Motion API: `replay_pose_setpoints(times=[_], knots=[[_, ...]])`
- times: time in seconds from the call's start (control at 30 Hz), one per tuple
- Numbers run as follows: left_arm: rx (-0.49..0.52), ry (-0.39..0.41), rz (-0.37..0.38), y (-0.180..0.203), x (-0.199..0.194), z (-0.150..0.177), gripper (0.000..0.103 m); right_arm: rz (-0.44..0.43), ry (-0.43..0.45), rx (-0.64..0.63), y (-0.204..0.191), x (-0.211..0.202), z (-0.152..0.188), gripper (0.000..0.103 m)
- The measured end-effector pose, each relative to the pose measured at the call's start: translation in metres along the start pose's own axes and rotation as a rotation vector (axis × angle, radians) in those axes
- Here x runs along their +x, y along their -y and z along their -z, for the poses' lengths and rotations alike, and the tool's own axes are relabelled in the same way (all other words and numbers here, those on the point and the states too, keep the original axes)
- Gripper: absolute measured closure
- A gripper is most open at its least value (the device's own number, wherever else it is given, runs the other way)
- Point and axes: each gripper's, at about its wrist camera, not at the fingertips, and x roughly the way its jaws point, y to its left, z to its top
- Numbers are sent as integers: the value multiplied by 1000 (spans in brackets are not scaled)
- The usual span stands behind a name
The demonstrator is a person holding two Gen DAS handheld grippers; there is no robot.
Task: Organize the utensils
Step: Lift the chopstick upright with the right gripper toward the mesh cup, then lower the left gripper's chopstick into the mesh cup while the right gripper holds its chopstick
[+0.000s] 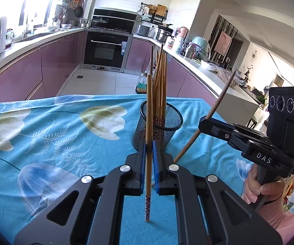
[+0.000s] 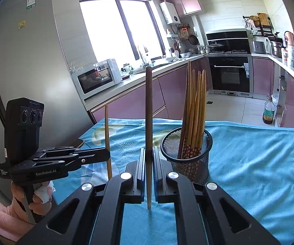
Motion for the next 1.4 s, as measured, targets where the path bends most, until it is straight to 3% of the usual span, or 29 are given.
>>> replay_pose_setpoints(times=[1.4], knots=[[55,101,21,16,-1,-41,96,36,86,-51,1,-29,-34,97]])
